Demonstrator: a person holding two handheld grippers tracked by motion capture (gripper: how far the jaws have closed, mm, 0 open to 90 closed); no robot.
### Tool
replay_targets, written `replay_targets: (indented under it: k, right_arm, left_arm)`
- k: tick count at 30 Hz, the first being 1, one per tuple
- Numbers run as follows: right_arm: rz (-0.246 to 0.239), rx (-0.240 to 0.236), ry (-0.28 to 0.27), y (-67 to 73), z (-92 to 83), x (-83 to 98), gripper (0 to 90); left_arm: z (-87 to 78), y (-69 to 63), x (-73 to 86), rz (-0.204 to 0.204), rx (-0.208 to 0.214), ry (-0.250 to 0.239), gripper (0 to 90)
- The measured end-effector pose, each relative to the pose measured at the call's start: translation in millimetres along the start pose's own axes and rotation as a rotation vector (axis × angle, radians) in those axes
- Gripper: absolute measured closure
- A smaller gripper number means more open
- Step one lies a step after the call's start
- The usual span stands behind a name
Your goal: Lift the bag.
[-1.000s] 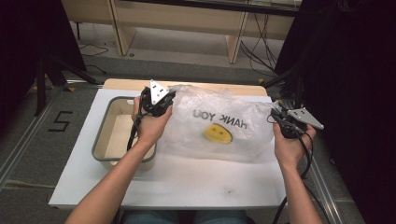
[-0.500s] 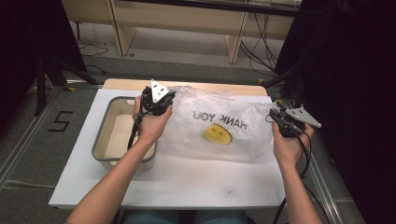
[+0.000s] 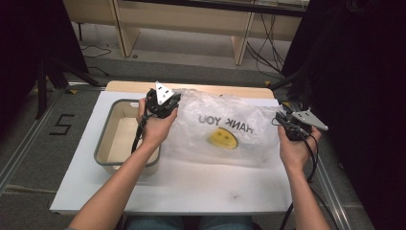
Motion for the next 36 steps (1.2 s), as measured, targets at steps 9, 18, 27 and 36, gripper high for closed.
replay_targets:
  k: [9, 18, 27, 36]
  right_arm:
    - [0.000, 0.001, 0.000, 0.1, 0.5, -0.3, 88.9]
    - [0.003, 0.006, 0.001, -1.7, 0.4, -0.6, 88.7]
    - [0.005, 0.011, -0.001, -2.5, 0.7, -1.2, 86.4]
    - [0.009, 0.028, -0.019, -6.7, -0.5, -4.4, 71.1]
  left_arm:
    - [-0.5, -0.5, -4.9, 0.006, -0.014, -0.018, 70.5]
    - [-3.5, 2.2, -8.1, -0.016, -0.045, -0.024, 51.2]
    - [-5.6, 4.0, -8.9, -0.035, -0.072, -0.032, 34.3]
    - [-6.8, 1.4, -9.7, -0.036, -0.066, -0.034, 30.2]
Point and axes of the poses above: each handheld gripper's, and its own axes: z roughly forward along the jaws, x roughly out of its underside, y roughly to its left, the point moved 7 cm from there along z, roughly forward along the jaws, and after that the axes turned 1 degree about -y, right-handed, at the moved point
